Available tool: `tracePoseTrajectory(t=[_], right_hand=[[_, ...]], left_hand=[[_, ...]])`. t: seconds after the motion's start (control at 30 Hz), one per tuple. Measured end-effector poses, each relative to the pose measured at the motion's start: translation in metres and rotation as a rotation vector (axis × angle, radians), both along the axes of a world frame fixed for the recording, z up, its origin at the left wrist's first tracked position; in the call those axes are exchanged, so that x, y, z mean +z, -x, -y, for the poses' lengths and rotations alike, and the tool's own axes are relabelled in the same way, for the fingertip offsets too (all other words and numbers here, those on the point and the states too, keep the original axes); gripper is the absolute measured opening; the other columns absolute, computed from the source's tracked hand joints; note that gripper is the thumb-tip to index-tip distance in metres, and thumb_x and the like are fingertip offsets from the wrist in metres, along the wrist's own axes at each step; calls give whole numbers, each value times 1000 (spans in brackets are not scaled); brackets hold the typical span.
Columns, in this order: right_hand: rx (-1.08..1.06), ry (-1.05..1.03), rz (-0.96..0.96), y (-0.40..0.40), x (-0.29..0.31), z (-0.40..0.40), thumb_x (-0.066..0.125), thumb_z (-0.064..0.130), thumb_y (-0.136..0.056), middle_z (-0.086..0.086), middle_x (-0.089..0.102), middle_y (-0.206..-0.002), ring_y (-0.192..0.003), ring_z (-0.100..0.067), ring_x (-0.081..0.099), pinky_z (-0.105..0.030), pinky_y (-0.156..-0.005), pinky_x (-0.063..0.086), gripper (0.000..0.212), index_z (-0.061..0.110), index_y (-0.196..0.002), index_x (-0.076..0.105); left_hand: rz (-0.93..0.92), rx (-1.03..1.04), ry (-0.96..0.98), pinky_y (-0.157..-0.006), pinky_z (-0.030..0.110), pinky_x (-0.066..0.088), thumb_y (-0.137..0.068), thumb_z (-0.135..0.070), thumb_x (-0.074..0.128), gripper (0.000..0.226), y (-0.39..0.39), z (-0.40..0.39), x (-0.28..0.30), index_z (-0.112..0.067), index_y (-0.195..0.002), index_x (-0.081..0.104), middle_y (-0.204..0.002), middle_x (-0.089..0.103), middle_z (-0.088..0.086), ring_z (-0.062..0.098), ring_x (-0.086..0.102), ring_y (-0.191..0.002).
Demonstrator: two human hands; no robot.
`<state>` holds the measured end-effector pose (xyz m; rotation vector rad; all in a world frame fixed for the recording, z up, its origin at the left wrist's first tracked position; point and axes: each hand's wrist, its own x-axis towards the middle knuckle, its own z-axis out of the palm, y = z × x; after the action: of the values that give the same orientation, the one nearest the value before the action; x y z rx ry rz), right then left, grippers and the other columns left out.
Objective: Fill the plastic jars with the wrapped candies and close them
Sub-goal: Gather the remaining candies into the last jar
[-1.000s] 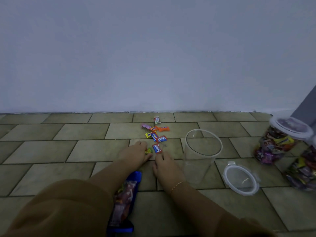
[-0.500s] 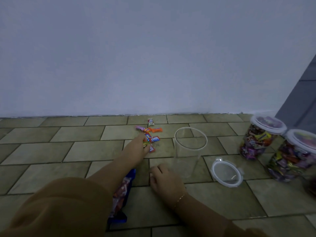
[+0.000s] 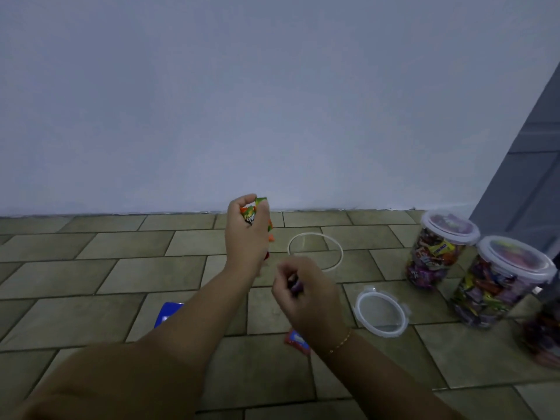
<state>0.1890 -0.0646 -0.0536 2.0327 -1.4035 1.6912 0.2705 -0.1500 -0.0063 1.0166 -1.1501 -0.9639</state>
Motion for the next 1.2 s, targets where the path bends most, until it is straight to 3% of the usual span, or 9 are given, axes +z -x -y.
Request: tracePoseTrajectory(t=[0.1,0.17,0.27,0.4,0.53,0.73,0.93,1.03,1.2], right_hand=[[-24,71,232,12,38,2,52,23,-83,24,42,-64,-53,7,42,-7,-50,34,12,30,-93,50],[-12,46,394,23,58,9,53,24,-84,16,47,-62,-52,1,44,-9,-51,36,13,34,-89,47],[-25,-69,605,41,77,23,54,19,-89,1,52,-64,-55,-13,47,-26,-52,43,16,34,-87,48],[-52,-213,789,59,77,40,54,13,-90,-4,55,-65,-57,-15,51,-23,-52,46,14,24,-83,51],[-45,-299,828,62,60,45,55,11,-90,-10,60,-71,-61,-17,56,-22,-51,48,13,21,-81,54],[-20,-305,915,59,49,43,55,3,-89,1,50,-59,-42,2,47,-14,-44,43,9,8,-82,58],[-45,-279,876,55,38,46,54,4,-88,-14,52,-68,-59,-32,52,-38,-52,52,18,18,-76,56],[-36,-270,871,55,37,44,54,3,-88,-10,50,-67,-57,-24,52,-35,-50,55,19,18,-76,55],[-7,-255,901,55,37,45,53,1,-89,-5,48,-66,-47,-3,50,-17,-46,48,19,16,-77,54]], left_hand=[[-104,5,23,-63,37,48,-90,-30,61,9,18,-5,16,-31,-97,55,-73,57,-6,11,53,-57],[-184,-9,22,-59,34,42,-90,-28,61,7,27,-7,22,-30,-94,55,-71,53,-3,14,47,-56],[-204,-9,31,-56,31,41,-90,-29,61,6,37,-12,27,-29,-93,57,-73,52,-1,14,45,-58],[-141,-2,25,-60,37,43,-91,-32,58,8,43,-11,22,-34,-98,59,-75,53,-4,16,46,-60],[-75,36,6,-71,45,53,-94,-28,54,11,45,-10,16,-27,-103,61,-85,57,-10,13,51,-67],[-84,58,-80,-55,34,40,-92,-28,55,8,49,-6,4,-23,-86,57,-63,54,-1,19,46,-52],[-165,43,-159,-39,24,33,-95,-25,50,9,50,-5,5,-18,-91,54,-51,49,0,16,44,-37],[-216,21,-196,-43,27,36,-95,-23,50,11,52,-5,9,-18,-86,52,-44,46,-6,15,44,-36],[-270,-18,-247,-43,26,42,-94,-19,51,12,52,-3,14,-13,-84,48,-59,43,5,17,41,-43]])
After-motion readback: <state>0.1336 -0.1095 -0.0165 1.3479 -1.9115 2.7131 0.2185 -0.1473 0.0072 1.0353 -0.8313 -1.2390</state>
